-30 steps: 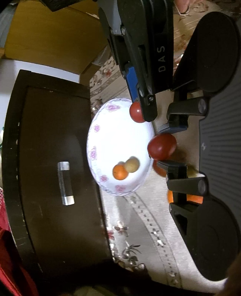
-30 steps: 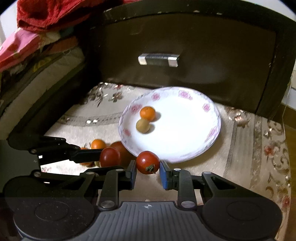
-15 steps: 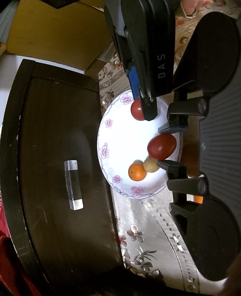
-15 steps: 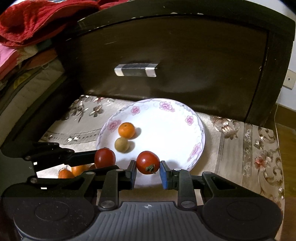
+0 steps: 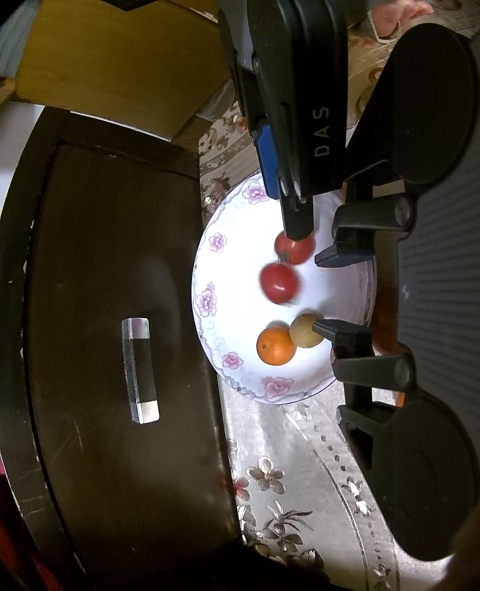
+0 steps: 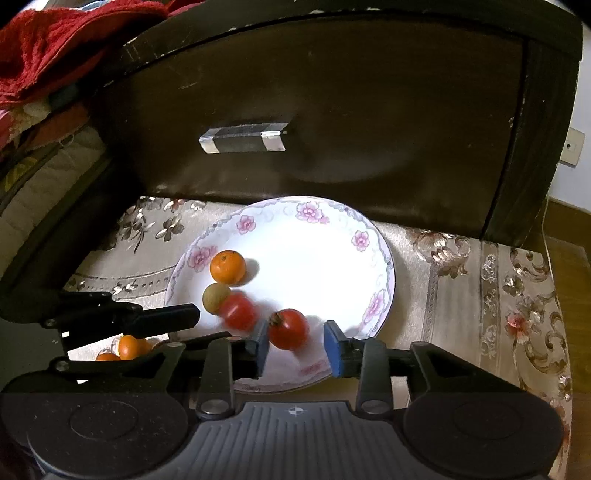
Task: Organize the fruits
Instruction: 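Lower both cherry tomatoes into the plate and open both tools, then withdraw both tools from the plate toward the remaining fruits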
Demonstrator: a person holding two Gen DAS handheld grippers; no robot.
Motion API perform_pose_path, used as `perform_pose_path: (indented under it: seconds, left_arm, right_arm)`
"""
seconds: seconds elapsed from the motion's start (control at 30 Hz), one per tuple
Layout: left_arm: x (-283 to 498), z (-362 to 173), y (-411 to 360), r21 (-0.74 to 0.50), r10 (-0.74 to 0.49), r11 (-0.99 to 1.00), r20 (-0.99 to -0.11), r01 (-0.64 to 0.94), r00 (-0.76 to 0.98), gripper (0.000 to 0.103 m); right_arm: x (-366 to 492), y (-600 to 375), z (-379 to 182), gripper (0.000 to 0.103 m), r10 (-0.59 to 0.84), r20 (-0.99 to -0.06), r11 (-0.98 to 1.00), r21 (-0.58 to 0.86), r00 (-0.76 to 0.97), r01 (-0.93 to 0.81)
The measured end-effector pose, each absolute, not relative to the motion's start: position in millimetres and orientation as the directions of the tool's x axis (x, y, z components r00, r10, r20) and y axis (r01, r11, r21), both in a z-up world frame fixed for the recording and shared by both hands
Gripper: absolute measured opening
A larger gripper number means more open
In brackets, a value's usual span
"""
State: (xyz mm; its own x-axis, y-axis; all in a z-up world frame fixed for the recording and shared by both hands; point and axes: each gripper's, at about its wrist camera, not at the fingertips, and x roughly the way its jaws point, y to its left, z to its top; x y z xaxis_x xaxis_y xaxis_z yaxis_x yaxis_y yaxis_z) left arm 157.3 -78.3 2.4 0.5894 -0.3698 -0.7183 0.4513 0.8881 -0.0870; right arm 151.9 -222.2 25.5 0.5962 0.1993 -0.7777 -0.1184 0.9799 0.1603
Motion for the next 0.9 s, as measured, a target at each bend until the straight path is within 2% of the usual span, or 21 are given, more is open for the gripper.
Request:
perform_pose_path:
  seconds: [0.53, 0.9]
  left_arm:
    - [139, 27, -51, -0.077, -0.326, 0.918, -0.705, 0.388, 0.630, 0.037]
    - [107, 47, -25, -0.059, -0.304, 0.926, -0.703, 0.372, 0.643, 0.037]
  right_arm:
    - [139, -223, 42, 0.035, 0.186, -0.753, 0.982, 0.167, 0.631, -0.089]
    - [112, -206, 53, 0.040, 0.204, -0.758, 0.979, 0.170, 0.619, -0.115]
